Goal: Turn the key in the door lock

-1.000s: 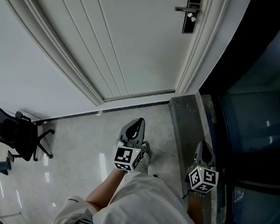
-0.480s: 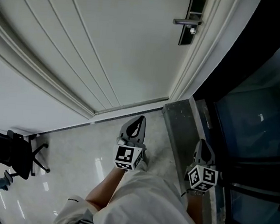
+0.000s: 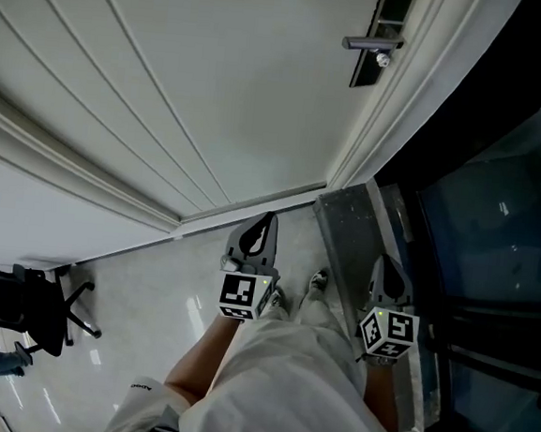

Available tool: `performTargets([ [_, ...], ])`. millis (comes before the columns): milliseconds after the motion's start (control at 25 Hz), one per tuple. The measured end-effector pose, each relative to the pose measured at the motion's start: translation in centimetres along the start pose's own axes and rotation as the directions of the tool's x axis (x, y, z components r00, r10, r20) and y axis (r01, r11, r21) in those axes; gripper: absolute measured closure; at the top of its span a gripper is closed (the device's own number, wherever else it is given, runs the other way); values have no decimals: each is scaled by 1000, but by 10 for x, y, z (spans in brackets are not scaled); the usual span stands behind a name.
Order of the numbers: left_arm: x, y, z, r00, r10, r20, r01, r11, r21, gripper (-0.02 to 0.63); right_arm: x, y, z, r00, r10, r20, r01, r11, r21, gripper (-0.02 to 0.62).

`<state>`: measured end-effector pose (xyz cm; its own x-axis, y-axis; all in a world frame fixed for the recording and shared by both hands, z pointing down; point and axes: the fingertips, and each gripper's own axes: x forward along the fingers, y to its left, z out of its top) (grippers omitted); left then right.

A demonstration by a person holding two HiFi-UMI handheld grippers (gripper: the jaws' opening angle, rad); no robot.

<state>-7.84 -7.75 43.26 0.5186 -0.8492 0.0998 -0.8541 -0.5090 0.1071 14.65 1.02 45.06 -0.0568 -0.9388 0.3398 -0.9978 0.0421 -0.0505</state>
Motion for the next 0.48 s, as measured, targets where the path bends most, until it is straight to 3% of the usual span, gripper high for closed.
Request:
performTargets([
  [240,31,8,1,1000,-1,-12,1,1000,10,600,36,-15,14,1000,7,13,-6,999,-32,597],
  [480,74,14,26,1000,0,20,-1,999,46,600,86,-29,55,998,37,51,-30,992,-119,597],
])
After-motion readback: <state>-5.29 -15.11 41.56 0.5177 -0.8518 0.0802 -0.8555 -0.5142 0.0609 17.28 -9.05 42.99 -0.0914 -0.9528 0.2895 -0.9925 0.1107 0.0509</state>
